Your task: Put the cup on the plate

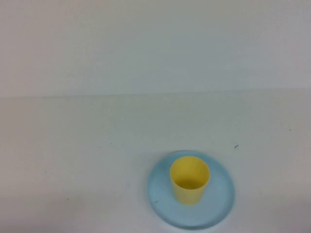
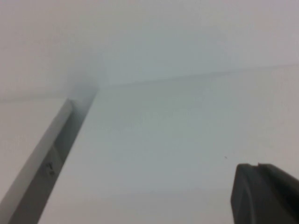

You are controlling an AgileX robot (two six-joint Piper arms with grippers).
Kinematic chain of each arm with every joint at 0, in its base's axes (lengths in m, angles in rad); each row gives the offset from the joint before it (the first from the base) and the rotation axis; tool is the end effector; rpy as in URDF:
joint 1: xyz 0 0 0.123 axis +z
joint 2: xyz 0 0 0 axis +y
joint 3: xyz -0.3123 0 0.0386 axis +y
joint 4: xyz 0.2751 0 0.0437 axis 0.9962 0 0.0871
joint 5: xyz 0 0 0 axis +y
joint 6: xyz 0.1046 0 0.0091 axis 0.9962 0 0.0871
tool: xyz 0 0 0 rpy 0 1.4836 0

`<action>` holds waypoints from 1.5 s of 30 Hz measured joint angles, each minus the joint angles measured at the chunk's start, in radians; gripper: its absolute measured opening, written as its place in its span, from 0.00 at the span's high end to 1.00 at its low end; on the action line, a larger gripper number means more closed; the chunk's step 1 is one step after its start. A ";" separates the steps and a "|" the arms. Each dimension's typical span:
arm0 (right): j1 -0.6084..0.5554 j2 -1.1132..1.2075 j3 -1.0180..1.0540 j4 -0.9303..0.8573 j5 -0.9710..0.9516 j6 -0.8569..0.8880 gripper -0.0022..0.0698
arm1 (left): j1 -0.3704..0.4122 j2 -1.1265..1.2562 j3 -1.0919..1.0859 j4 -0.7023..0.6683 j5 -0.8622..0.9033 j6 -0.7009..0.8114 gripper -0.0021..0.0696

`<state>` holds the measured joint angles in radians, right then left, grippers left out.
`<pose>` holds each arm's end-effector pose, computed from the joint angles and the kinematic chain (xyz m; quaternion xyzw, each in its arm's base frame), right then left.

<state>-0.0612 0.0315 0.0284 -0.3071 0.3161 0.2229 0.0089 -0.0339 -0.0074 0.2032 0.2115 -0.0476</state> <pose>0.0662 -0.0140 0.1702 0.0249 0.7966 -0.0769 0.5991 0.0642 0.0050 0.1977 0.0378 0.7334 0.0698 0.6751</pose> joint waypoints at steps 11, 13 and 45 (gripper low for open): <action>0.000 -0.042 0.000 0.006 0.054 -0.015 0.97 | 0.000 0.000 0.040 -0.181 0.124 0.179 0.97; 0.000 -0.042 0.000 0.006 0.056 -0.015 0.97 | 0.000 0.000 0.040 -0.185 0.124 0.183 0.97; 0.000 -0.042 -0.003 0.191 0.065 -0.260 0.97 | 0.000 0.006 0.040 -0.269 0.132 0.274 0.97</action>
<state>-0.0612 -0.0106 0.0249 -0.1159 0.3812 -0.0366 0.0089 -0.0279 0.0324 -0.0657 0.3438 0.2263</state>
